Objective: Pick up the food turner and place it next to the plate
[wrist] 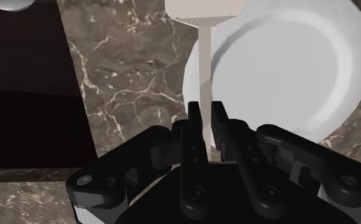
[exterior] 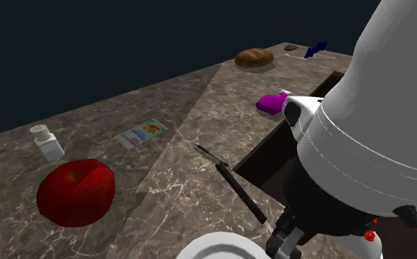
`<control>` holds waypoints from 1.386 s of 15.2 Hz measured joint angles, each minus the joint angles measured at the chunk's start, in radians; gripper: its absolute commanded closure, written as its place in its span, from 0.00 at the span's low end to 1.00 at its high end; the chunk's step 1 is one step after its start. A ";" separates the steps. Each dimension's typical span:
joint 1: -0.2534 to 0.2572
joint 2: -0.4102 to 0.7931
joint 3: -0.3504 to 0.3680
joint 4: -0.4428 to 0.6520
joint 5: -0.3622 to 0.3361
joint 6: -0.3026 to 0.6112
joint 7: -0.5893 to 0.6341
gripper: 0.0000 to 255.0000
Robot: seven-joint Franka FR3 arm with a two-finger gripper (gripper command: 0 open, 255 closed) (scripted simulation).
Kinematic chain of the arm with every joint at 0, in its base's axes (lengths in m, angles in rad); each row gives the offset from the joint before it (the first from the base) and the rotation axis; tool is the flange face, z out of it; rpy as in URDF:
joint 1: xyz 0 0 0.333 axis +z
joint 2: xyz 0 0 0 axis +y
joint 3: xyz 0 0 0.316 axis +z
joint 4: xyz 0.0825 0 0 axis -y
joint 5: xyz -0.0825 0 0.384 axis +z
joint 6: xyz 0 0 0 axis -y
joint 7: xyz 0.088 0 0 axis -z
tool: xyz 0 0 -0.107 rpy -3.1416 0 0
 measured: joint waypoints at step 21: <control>-0.262 0.228 0.665 0.517 0.078 -0.010 0.511 1.00</control>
